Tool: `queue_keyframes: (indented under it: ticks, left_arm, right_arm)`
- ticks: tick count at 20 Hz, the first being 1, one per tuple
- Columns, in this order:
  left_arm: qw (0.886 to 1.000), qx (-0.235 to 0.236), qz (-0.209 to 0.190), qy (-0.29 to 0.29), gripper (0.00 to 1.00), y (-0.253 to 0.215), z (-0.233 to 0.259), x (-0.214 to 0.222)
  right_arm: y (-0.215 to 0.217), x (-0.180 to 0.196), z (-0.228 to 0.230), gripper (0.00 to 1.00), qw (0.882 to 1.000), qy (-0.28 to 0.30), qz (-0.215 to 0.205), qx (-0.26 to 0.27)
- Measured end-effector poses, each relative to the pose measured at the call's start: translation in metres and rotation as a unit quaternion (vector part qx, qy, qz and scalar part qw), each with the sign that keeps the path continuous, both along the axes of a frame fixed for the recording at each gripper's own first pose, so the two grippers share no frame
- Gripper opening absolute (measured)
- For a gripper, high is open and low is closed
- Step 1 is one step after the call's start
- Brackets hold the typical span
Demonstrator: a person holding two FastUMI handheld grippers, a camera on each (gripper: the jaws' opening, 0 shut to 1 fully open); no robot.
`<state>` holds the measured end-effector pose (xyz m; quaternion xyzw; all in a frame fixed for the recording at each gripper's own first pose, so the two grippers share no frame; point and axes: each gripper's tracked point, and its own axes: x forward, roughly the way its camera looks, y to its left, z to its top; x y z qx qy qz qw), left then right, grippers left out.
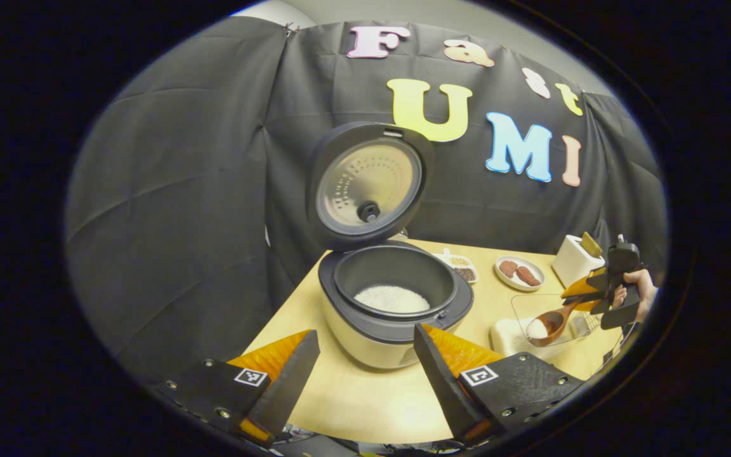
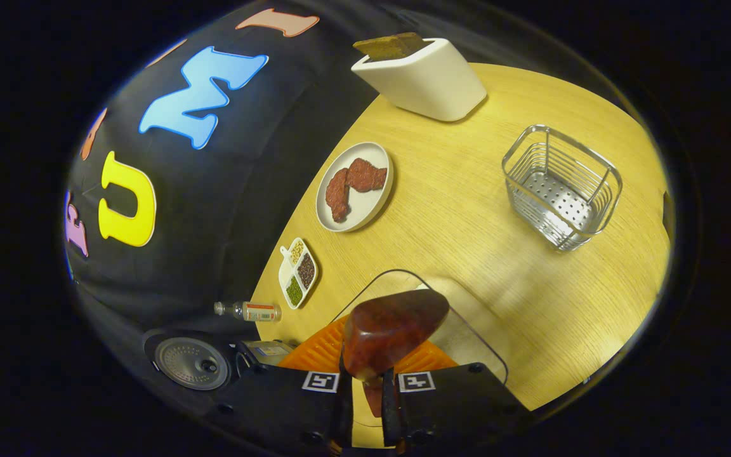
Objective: Close the left gripper, press the button to open the rice cooker; take a wooden spoon from the chopstick holder with the right hand, scoop a spoonful of rice and pour it into the rice cooker, then put the wooden spoon back into the chopstick holder.
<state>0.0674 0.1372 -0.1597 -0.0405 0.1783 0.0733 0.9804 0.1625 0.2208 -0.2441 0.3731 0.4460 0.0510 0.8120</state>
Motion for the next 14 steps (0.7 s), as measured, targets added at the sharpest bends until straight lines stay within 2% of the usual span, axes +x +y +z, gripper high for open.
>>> queue_keyframes:
  ticks: [1, 2, 6, 9, 10, 11, 12, 13, 14]
  left_arm:
    - [1.0, -0.003, -0.007, 0.0, 0.95, -0.004, -0.001, 0.004]
    - [1.0, -0.005, -0.014, 0.001, 0.95, -0.008, -0.001, 0.009]
    - [0.999, 0.015, -0.048, 0.011, 0.96, -0.016, -0.007, 0.017]
    - [0.998, 0.032, -0.048, 0.015, 0.94, -0.015, -0.004, 0.022]
    - [0.999, 0.032, -0.043, 0.012, 0.93, -0.015, 0.0, 0.023]
    - [0.999, 0.029, -0.039, 0.007, 0.96, -0.018, 0.003, 0.023]
    - [0.999, 0.026, -0.034, 0.004, 0.94, -0.021, 0.007, 0.022]
    - [0.999, 0.026, -0.026, 0.002, 0.94, -0.022, 0.009, 0.019]
    - [1.0, 0.025, -0.019, 0.001, 0.93, -0.025, 0.01, 0.016]
  right_arm:
    - [-0.005, -0.001, 0.004, 0.17, 1.0, -0.001, -0.007, 0.002]
    - [-0.01, 0.0, 0.008, 0.2, 1.0, 0.0, -0.013, 0.008]
    - [-0.022, 0.001, 0.016, 0.2, 0.998, 0.011, -0.052, 0.042]
    - [-0.035, 0.001, 0.017, 0.2, 0.992, 0.029, -0.096, 0.073]
    - [-0.036, 0.0, 0.016, 0.19, 0.991, 0.038, -0.1, 0.085]
    - [-0.035, -0.004, 0.015, 0.17, 0.989, 0.049, -0.098, 0.095]
    - [-0.033, -0.004, 0.014, 0.2, 0.989, 0.061, -0.091, 0.103]
    - [-0.032, -0.004, 0.014, 0.16, 0.988, 0.066, -0.085, 0.109]
    - [-0.033, -0.001, 0.015, 0.19, 0.988, 0.065, -0.08, 0.114]
